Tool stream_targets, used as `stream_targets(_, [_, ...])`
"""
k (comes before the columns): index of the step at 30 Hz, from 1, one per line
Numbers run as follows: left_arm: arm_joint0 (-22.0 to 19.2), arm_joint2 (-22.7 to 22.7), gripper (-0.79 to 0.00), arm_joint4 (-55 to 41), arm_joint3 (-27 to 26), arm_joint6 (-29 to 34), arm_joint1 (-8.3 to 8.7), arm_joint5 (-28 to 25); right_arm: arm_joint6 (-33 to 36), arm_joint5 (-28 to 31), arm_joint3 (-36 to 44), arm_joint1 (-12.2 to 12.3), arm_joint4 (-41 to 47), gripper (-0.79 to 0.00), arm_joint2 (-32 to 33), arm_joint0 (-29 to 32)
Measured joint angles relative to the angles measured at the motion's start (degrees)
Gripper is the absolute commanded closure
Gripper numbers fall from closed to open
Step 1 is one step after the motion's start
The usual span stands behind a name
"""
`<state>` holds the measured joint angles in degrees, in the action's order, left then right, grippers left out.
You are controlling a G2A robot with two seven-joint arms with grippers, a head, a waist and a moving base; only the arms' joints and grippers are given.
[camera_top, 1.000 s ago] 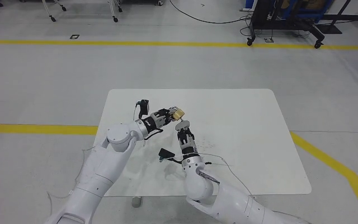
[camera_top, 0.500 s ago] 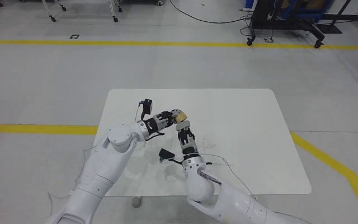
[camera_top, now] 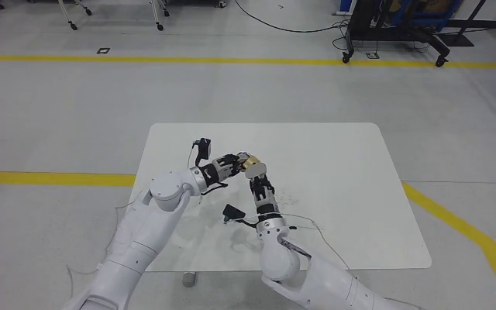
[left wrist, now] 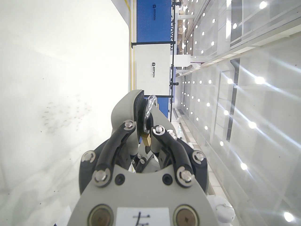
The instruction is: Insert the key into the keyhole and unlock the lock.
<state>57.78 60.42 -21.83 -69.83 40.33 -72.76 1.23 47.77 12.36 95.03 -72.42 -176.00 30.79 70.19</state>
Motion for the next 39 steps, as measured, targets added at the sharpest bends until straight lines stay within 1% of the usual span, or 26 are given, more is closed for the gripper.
stream_targets(9, [-0.4, 0.4, 0.000, -1.9, 1.0, -1.1, -0.26, 3.3, -2.0, -2.1, 2.8, 0.4, 0.6, -0.785, 5.1, 4.0])
stream_targets(21, [-1.4, 0.7, 0.000, -4.6, 3.1, -2.7, -0.70, 8.4, -2.1, -2.1, 2.9, 0.4, 0.8, -0.785, 5.4, 4.1])
stream_targets(23, [-1.5, 0.8, 0.000, -4.5, 3.1, -3.0, -0.72, 8.2, -4.3, -3.3, 3.8, 0.4, 3.1, -0.785, 6.4, 5.1])
stream_targets(24, [-1.5, 0.9, 0.000, -4.2, 3.0, -3.2, -0.71, 7.7, -6.6, -4.0, 4.6, 0.5, 5.7, -0.690, 7.2, 5.7])
stream_targets(25, [-1.4, 1.0, 0.000, -3.7, 2.9, -3.5, -0.68, 7.1, -10.2, -4.6, 5.7, 0.6, 10.3, -0.394, 8.6, 6.6])
stream_targets(26, [-1.3, 1.0, 0.000, -3.6, 2.8, -3.5, -0.66, 6.8, -13.1, -4.3, 6.3, 0.8, 14.3, -0.169, 9.8, 7.3])
stream_targets(27, [-1.2, 1.1, 0.000, -3.6, 2.7, -3.5, -0.65, 6.6, -16.0, -3.5, 6.9, 0.9, 18.3, 0.000, 11.1, 7.9])
stream_targets(31, [-1.0, 1.5, 0.000, -3.6, 2.4, -3.5, -0.62, 6.2, -28.6, -1.9, 9.0, 1.8, 36.4, 0.000, 18.3, 10.8])
stream_targets(33, [-0.9, 1.6, 0.000, -3.5, 2.4, -3.6, -0.62, 6.3, -33.6, -0.4, 9.2, 2.2, 42.8, 0.000, 21.1, 11.9])
stream_targets(34, [-0.9, 1.7, 0.000, -3.5, 2.4, -3.7, -0.61, 6.3, -36.9, 1.3, 9.0, 2.5, 46.4, 0.000, 22.7, 12.4])
stream_targets(37, [-0.8, 2.1, 0.000, -3.5, 2.0, -3.7, -0.58, 5.3, -43.6, 6.1, 8.4, 3.1, 53.9, 0.000, 26.0, 13.1])
stream_targets(39, [-0.7, 2.2, 0.000, -3.1, 1.8, -3.7, -0.54, 4.4, -46.7, 9.1, 7.3, 3.3, 58.5, 0.000, 27.8, 13.3])
